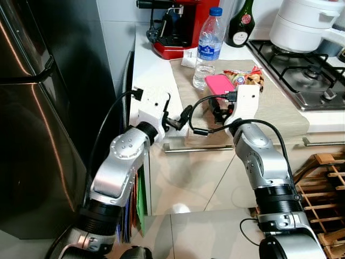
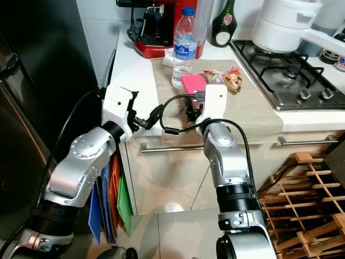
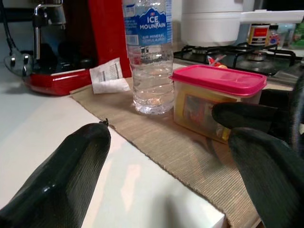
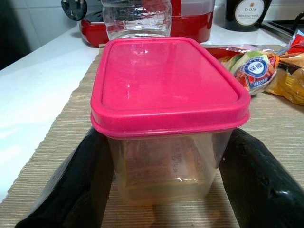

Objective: Restocking fridge

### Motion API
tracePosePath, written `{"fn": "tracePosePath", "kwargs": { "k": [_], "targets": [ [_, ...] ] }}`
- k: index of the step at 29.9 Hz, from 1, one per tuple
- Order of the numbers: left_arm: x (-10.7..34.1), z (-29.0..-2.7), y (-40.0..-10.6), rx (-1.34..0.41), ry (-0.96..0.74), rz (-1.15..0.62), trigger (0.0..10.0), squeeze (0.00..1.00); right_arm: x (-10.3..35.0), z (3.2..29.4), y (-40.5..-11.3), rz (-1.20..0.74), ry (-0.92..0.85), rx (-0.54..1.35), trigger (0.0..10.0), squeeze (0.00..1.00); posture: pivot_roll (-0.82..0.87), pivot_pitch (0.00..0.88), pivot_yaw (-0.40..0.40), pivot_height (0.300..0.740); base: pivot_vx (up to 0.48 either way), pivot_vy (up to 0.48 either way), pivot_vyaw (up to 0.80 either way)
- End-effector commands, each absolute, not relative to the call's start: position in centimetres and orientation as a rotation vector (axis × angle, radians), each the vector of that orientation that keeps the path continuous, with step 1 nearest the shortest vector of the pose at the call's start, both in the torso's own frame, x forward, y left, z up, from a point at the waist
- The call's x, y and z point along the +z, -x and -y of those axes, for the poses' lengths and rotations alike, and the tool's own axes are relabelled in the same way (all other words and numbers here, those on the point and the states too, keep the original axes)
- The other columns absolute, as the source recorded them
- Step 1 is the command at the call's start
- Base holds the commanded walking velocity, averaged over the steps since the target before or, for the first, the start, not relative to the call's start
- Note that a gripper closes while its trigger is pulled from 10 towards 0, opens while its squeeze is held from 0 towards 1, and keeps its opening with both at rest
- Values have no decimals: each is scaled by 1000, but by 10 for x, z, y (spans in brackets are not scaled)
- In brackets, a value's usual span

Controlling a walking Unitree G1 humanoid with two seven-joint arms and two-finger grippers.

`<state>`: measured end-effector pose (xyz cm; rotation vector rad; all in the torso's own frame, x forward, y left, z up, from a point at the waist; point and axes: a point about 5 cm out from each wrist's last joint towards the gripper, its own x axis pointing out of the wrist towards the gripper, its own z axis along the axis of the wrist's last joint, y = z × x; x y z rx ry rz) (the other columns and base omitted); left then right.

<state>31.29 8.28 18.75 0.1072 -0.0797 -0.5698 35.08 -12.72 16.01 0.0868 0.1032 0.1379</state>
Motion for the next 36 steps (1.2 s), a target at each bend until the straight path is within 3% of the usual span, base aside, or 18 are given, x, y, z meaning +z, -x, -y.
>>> {"fn": "tracePosePath", "kwargs": {
  "k": [1,8,14,27,36],
  "targets": [
    [196,-81,-312,-594,-106,117,10000,0,165,130,-350,-69,-96,135,0,0,0,0,-29,740,0,0,0],
    [193,-84,-313,-525,-146,153,10000,0,174,133,-351,-14,-83,124,0,0,-2,0,-32,740,0,0,0],
    [193,-78,-305,-567,-65,177,10000,0,200,141,-351,142,-19,83,0,0,-4,0,-32,740,0,0,0],
    [195,-78,-306,-545,-17,195,10000,0,202,149,-354,151,-19,60,0,0,-9,0,-28,740,0,0,0],
    [198,-77,-307,-546,-7,208,10000,0,201,151,-354,150,-18,54,0,0,-10,0,-25,740,-398,0,0]
  ]
}}
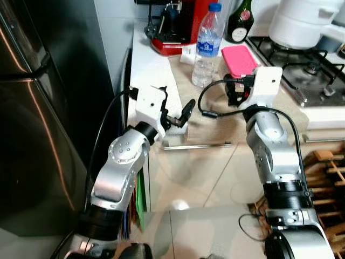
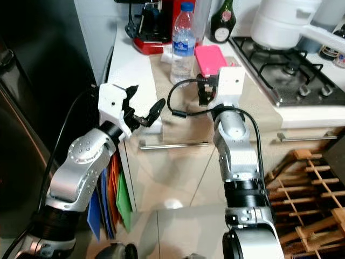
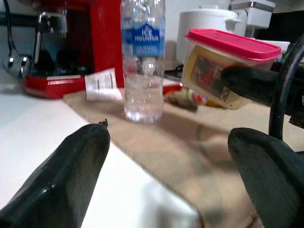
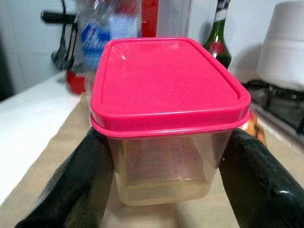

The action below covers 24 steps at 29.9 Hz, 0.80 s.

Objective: Restocking fridge

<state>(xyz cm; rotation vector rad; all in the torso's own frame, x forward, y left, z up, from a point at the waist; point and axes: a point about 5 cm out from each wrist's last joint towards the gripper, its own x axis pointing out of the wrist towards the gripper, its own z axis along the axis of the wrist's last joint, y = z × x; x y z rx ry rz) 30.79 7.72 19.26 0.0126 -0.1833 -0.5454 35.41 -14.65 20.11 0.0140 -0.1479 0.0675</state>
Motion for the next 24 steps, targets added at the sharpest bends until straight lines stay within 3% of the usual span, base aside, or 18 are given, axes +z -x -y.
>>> {"fn": "tracePosePath", "kwargs": {
  "k": [1,21,24],
  "targets": [
    [198,-77,-307,-545,-9,208,10000,0,201,151,-354,149,-19,54,0,0,-10,0,-25,740,-458,0,0],
    [199,-75,-310,-540,-17,220,10000,0,195,146,-351,140,-18,74,0,0,-15,0,-21,740,-453,0,0],
    [199,-74,-310,-541,2,221,10000,0,193,144,-350,135,-17,78,0,0,-15,0,-19,740,-131,0,0]
  ]
}}
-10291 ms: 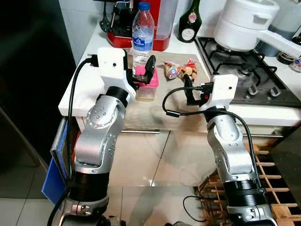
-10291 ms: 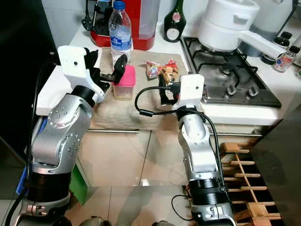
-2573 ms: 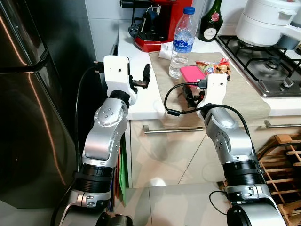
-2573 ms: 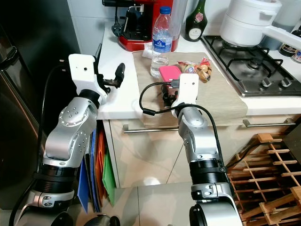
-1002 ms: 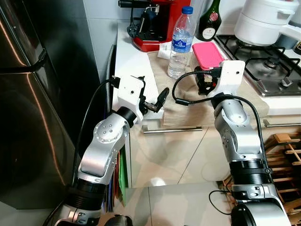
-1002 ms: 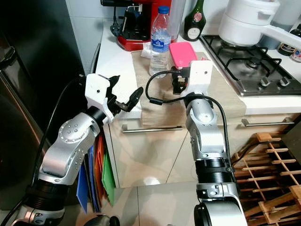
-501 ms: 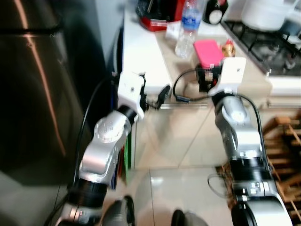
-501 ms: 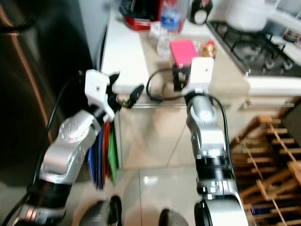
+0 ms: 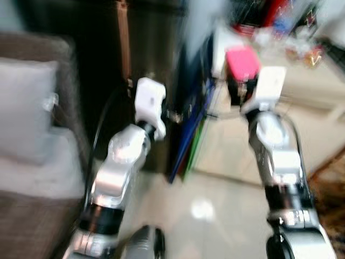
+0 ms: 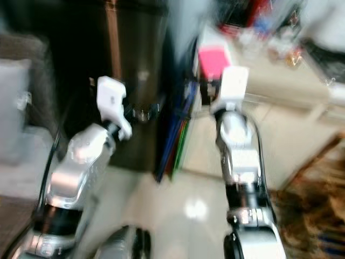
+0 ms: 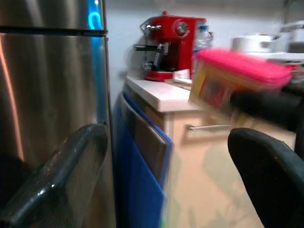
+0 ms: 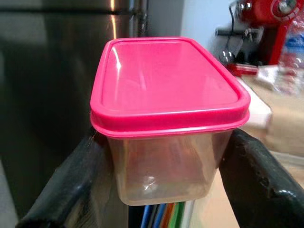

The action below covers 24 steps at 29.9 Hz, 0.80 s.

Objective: Restocking fridge

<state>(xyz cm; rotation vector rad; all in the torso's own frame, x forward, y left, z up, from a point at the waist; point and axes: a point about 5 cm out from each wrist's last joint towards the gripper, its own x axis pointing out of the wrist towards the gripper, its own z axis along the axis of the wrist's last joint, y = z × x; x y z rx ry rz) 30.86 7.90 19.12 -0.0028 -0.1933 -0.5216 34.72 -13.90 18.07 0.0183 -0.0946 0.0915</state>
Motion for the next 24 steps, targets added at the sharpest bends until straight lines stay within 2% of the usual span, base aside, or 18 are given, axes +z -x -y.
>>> {"fn": "tracePosePath", "kwargs": {
  "k": [1,5,12,24],
  "targets": [
    [199,-74,-309,-542,7,225,10000,0,193,144,-350,133,-16,78,0,0,-15,0,-19,740,0,0,0],
    [198,-75,-309,-544,-10,221,10000,0,191,144,-349,127,-16,78,0,0,-16,0,-17,740,0,0,0],
    [198,-74,-311,-543,-4,221,10000,0,188,142,-348,112,-4,79,0,0,-15,0,-15,740,0,-480,0],
    [197,-73,-311,-549,-2,216,10000,0,181,148,-343,104,9,61,0,0,-18,0,-16,740,0,-480,-718]
  ]
}}
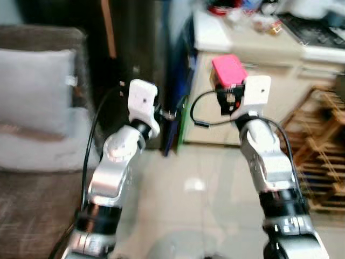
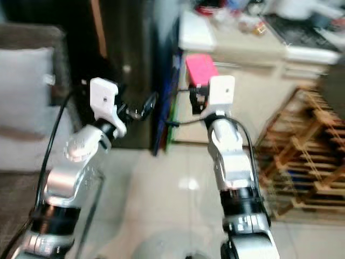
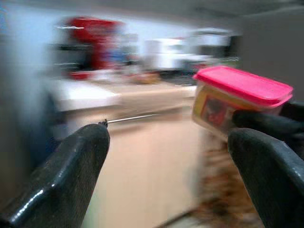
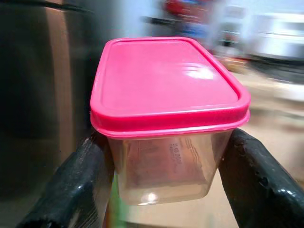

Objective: Restocking fridge

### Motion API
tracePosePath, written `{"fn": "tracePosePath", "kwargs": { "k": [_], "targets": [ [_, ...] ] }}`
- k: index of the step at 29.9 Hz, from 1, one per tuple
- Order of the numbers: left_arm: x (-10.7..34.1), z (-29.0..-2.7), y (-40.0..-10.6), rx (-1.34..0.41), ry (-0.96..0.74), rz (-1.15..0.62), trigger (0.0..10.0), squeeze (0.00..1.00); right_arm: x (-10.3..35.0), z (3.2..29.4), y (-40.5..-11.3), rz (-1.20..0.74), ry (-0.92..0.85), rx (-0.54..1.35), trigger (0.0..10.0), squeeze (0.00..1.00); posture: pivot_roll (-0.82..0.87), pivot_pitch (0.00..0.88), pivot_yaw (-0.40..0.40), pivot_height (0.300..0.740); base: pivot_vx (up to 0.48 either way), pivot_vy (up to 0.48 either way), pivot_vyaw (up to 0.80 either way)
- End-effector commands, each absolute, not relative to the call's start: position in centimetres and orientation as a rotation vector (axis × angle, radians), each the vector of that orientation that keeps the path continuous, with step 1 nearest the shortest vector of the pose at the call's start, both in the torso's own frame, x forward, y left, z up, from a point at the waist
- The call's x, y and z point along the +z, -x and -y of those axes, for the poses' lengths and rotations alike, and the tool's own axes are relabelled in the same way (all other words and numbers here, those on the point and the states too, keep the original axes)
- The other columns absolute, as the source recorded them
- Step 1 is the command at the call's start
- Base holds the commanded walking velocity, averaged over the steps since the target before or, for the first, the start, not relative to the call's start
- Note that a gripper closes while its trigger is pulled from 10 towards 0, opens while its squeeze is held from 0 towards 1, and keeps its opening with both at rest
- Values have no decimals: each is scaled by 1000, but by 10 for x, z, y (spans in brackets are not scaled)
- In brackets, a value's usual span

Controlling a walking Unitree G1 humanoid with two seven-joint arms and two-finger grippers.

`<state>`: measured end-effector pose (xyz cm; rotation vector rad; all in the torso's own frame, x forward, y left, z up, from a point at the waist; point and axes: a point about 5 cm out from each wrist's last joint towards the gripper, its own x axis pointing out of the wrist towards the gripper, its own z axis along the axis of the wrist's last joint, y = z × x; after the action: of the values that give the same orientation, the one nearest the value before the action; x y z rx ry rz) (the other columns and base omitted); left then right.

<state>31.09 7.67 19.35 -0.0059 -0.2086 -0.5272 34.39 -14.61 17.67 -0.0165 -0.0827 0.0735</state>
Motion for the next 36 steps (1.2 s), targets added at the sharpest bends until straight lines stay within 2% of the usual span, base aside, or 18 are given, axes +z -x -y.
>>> {"fn": "tracePosePath", "kwargs": {
  "k": [1,8,18,24,28,36],
  "targets": [
    [196,-73,-311,-550,-2,216,10000,0,181,149,-342,103,10,60,0,0,-18,0,-15,740,0,-480,-700],
    [196,-73,-311,-557,1,216,10000,0,179,148,-342,97,15,60,0,0,-20,0,-16,740,0,-452,-696],
    [196,-67,-308,-602,10,212,10000,0,176,150,-342,81,40,60,0,0,-21,0,-20,740,0,0,-391],
    [183,-78,-309,-540,29,164,10000,0,165,159,-335,59,52,33,0,0,-23,0,-20,740,0,0,-673],
    [167,-86,-308,-489,54,100,10000,0,154,164,-330,31,63,8,0,0,-23,0,-21,740,0,0,0],
    [157,-90,-307,-492,37,84,10000,0,150,162,-327,23,55,2,0,0,-24,0,-16,740,371,-272,0]
  ]
}}
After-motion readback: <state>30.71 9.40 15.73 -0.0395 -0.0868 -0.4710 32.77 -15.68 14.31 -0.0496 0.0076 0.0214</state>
